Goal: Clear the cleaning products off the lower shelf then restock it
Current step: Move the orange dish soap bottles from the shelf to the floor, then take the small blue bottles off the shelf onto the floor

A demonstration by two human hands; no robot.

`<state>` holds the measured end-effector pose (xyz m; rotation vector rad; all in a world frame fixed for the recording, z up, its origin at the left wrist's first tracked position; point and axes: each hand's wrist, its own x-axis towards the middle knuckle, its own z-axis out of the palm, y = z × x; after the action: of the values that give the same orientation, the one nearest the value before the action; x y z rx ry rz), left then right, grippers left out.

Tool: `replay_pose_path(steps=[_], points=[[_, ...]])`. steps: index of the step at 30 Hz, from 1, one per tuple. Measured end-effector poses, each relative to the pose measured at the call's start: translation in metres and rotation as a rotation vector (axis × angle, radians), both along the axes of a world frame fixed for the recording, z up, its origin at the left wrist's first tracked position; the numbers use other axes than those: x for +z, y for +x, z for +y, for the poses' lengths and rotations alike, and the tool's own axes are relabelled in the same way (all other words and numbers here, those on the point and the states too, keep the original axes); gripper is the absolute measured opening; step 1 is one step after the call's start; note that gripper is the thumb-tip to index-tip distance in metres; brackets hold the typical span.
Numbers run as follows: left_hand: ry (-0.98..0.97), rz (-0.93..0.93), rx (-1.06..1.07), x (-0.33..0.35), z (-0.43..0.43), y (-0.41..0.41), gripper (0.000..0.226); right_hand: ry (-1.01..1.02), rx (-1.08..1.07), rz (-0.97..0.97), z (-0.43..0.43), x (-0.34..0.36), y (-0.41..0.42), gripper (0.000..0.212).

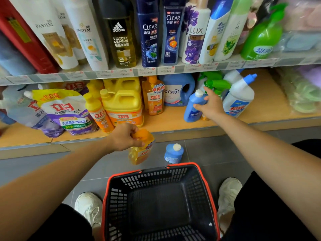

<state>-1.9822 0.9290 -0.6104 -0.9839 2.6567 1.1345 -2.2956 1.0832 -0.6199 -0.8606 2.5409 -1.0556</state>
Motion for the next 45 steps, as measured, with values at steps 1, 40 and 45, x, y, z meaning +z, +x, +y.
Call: replay_pose_path(steps=[1,40,45], points=[[0.014,-0.031,0.010,-0.010,0.000,0.000,0.040,0.017,0.021,0.012,-0.004,-0.001,-0.002,0.085],[0.003,0.372,-0.018,0.029,0.050,-0.014,0.063,-0.428,0.421,-0.361,0.021,0.098,0.094,0.018],[0.507,0.494,0.129,0.046,0.060,-0.010,0.057,-0.449,0.342,-0.376,0.018,0.100,0.091,0.010]])
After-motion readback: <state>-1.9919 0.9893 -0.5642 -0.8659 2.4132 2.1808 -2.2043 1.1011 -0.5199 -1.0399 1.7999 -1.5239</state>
